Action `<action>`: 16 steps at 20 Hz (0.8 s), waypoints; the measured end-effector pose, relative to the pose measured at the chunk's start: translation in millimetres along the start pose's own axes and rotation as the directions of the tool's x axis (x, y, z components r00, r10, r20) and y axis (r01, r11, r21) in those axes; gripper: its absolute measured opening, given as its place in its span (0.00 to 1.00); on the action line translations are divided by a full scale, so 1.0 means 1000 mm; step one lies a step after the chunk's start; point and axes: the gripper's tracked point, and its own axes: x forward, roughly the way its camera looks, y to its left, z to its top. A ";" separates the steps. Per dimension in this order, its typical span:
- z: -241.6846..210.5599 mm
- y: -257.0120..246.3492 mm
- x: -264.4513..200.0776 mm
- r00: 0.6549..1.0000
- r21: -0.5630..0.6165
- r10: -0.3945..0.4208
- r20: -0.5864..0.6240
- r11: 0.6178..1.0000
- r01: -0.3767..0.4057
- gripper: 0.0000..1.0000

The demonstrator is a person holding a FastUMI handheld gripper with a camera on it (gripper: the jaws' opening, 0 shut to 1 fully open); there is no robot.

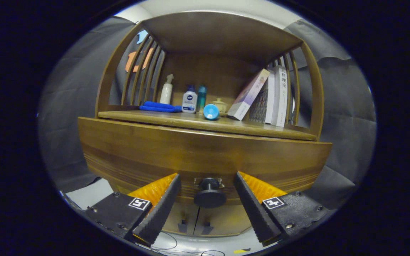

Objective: Pull open the drawer, take out the items inside it, and place them on the countertop above the cabinet.

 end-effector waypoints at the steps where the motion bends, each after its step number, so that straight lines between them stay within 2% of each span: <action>1: 0.002 0.000 0.005 1.000 0.003 0.001 -0.004 1.000 -0.001 1.00; 9: 0.008 -0.001 0.034 0.999 0.031 0.002 -0.032 1.000 -0.001 1.00; 13: 0.007 -0.003 0.036 0.999 -0.001 -0.010 -0.035 1.000 0.010 1.00; 16: 0.005 0.000 0.033 0.997 -0.005 0.030 -0.075 1.000 -0.031 1.00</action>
